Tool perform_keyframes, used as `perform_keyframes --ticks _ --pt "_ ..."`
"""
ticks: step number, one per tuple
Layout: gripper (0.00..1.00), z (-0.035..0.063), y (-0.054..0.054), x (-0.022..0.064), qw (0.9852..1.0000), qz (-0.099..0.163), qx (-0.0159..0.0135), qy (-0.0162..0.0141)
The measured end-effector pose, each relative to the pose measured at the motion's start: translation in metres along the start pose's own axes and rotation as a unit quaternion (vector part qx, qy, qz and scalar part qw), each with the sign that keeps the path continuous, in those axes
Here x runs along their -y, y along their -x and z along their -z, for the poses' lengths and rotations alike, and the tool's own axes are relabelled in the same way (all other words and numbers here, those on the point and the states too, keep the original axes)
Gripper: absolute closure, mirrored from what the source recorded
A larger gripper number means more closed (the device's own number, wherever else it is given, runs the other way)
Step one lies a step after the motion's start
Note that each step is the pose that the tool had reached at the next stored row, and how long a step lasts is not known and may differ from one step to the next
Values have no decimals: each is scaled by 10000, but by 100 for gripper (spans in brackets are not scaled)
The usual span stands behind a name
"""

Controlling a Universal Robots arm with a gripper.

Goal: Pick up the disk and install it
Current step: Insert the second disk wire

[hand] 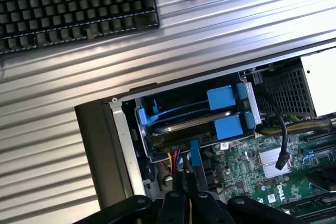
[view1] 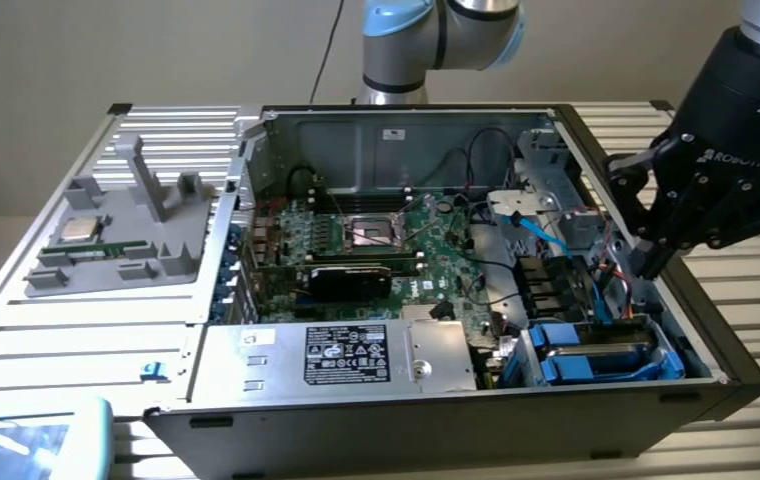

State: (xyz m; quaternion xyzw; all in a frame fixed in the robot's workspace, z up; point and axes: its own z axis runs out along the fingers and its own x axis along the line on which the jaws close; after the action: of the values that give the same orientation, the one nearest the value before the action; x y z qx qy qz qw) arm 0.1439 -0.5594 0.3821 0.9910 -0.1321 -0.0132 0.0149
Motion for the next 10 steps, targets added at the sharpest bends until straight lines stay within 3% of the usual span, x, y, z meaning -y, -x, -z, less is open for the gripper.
perform_keyframes --ticks 3,6,7,10 --pt "89 1 0 0 9998 124 36 -146" --pt "89 0 0 0 9993 244 68 -273" --pt "89 1 0 0 9992 256 73 -301" --pt "89 1 0 0 9992 257 74 -303"
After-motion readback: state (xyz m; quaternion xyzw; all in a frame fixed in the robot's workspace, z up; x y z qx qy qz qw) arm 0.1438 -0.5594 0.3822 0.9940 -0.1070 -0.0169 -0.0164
